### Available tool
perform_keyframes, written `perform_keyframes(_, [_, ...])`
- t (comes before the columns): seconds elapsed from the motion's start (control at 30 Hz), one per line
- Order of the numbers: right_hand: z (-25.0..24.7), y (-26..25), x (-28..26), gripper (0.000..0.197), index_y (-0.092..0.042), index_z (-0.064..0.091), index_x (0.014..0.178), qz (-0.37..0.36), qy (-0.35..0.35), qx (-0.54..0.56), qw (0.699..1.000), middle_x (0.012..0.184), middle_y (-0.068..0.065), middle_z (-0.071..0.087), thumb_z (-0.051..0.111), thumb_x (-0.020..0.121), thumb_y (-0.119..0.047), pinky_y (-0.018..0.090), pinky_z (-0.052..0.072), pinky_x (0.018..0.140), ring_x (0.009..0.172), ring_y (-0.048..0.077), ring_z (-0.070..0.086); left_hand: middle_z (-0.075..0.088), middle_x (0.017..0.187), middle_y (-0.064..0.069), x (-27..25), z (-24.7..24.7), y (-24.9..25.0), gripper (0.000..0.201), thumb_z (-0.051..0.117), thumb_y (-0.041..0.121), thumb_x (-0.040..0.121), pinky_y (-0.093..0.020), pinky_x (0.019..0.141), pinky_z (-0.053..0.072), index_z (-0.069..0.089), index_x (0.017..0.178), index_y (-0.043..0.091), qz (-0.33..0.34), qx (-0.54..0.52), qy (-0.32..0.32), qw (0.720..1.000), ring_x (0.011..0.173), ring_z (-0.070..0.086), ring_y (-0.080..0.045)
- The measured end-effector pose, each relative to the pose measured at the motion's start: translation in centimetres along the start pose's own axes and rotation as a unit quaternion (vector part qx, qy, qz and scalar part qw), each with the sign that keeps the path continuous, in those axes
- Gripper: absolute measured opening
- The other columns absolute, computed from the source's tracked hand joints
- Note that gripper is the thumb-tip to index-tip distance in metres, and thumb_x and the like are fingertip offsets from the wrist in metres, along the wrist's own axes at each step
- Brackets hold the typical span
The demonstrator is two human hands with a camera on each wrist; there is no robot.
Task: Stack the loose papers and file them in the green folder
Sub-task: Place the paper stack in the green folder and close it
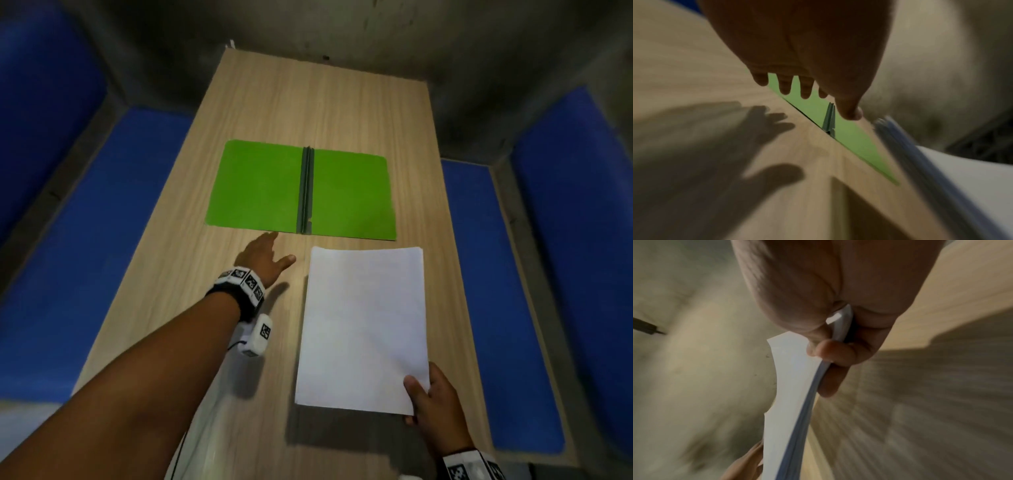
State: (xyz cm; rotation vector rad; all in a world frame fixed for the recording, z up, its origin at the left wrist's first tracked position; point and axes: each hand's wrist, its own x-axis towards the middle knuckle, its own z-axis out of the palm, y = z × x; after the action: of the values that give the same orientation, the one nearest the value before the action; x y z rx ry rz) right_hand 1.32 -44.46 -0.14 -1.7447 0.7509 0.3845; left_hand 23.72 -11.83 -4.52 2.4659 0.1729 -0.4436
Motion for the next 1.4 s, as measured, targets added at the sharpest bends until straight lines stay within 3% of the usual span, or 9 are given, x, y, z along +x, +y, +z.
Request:
perform_keyframes(0.17, [-1.8, 0.9, -1.0, 0.037, -0.02, 0.046, 0.133, 0.03, 0.037, -0.011, 0.999, 0.121, 0.008, 0.059, 0.052, 0.097, -0.015, 0.033, 0.054, 0.049, 0.093, 0.028, 0.062, -0.013, 0.166, 0.005, 5.2, -0.2, 1.3, 0.089, 0.05, 0.065, 0.089, -0.06, 0.119, 0.009, 0.005, 0.158, 0.031, 0.01, 0.178, -0.04, 0.983, 0.153, -0.003, -0.033])
perform_keyframes(0.4, [-3.1, 2.4, -2.5, 0.027, -0.018, 0.06, 0.111, -0.003, 0.066, 0.0, 0.998, 0.096, 0.0, 0.071, 0.059, 0.09, -0.002, 0.023, 0.05, 0.062, 0.085, 0.023, 0.068, 0.002, 0.167, 0.004, 6.0, 0.5, 0.5, 0.087, 0.034, 0.074, 0.086, -0.068, 0.113, -0.01, 0.007, 0.158, 0.032, 0.036, 0.291, -0.06, 0.954, 0.152, -0.006, -0.034])
perform_keyframes(0.53, [-3.2, 3.0, -2.3, 0.029, -0.018, 0.056, 0.116, -0.007, 0.066, 0.007, 0.998, 0.109, 0.015, 0.066, 0.058, 0.091, -0.001, 0.022, 0.052, 0.063, 0.09, 0.023, 0.064, 0.027, 0.16, -0.001, 1.6, 1.5, -1.6, 0.074, 0.043, 0.069, 0.086, -0.07, 0.114, 0.0, 0.032, 0.15, 0.034, 0.078, 0.28, -0.054, 0.955, 0.152, 0.008, -0.033])
perform_keyframes(0.67, [-2.4, 2.8, -1.6, 0.033, -0.019, 0.05, 0.125, 0.01, 0.033, 0.01, 0.999, 0.111, 0.01, 0.065, 0.054, 0.095, -0.006, 0.034, 0.057, 0.055, 0.086, 0.027, 0.066, 0.027, 0.161, -0.001, -7.0, 3.4, -5.4, 0.077, 0.047, 0.07, 0.083, -0.066, 0.113, 0.015, 0.03, 0.151, 0.038, 0.094, 0.292, -0.081, 0.948, 0.152, 0.01, -0.032])
perform_keyframes(0.8, [-1.5, 3.0, -0.7, 0.029, -0.02, 0.053, 0.123, -0.005, 0.017, -0.005, 1.0, 0.117, 0.003, 0.064, 0.053, 0.096, -0.008, 0.015, 0.053, 0.057, 0.1, 0.018, 0.063, 0.049, 0.149, -0.002, -16.5, 5.1, -9.0, 0.083, 0.053, 0.077, 0.067, -0.065, 0.102, 0.035, 0.047, 0.141, 0.039, 0.113, 0.314, -0.142, 0.932, 0.143, 0.036, -0.035])
perform_keyframes(0.9, [-0.2, 4.1, -0.2, 0.038, -0.02, 0.048, 0.134, 0.021, -0.003, -0.02, 1.0, 0.127, 0.002, 0.059, 0.052, 0.097, -0.016, 0.024, 0.054, 0.05, 0.104, 0.024, 0.06, 0.06, 0.137, 0.0, -22.6, 5.6, -10.8, 0.086, 0.057, 0.079, 0.055, -0.06, 0.091, 0.047, 0.054, 0.132, 0.042, 0.138, 0.305, -0.177, 0.926, 0.129, 0.055, -0.033])
perform_keyframes(1.17, [3.0, 6.8, -1.9, 0.046, -0.005, 0.039, 0.142, 0.017, -0.006, -0.077, 0.997, 0.13, 0.006, 0.051, 0.051, 0.097, -0.007, 0.007, 0.043, 0.04, 0.075, 0.003, 0.051, 0.061, 0.129, -0.004, -29.2, 5.6, -14.9, 0.064, 0.063, 0.07, 0.064, -0.041, 0.08, 0.06, 0.068, 0.118, 0.037, 0.206, 0.193, -0.136, 0.95, 0.11, 0.068, -0.029])
perform_keyframes(1.3, [3.8, 6.9, -2.8, 0.044, -0.005, 0.038, 0.141, 0.017, 0.006, -0.112, 0.994, 0.132, 0.006, 0.05, 0.05, 0.098, -0.012, 0.007, 0.046, 0.056, 0.08, 0.018, 0.057, 0.058, 0.13, -0.016, -27.9, 3.5, -17.1, 0.074, 0.053, 0.071, 0.077, -0.052, 0.093, 0.052, 0.062, 0.129, 0.02, -0.013, 0.101, 0.037, 0.994, 0.116, 0.058, -0.041])
perform_keyframes(1.4, [4.2, 6.8, -3.0, 0.045, -0.005, 0.036, 0.141, 0.019, 0.017, -0.138, 0.99, 0.134, 0.012, 0.051, 0.048, 0.099, -0.013, 0.009, 0.042, 0.045, 0.07, 0.008, 0.052, 0.042, 0.144, -0.016, -27.0, 1.1, -16.9, 0.09, 0.072, 0.066, 0.068, -0.058, 0.098, 0.042, 0.045, 0.141, 0.021, -0.248, 0.055, 0.068, 0.965, 0.127, 0.043, -0.042])
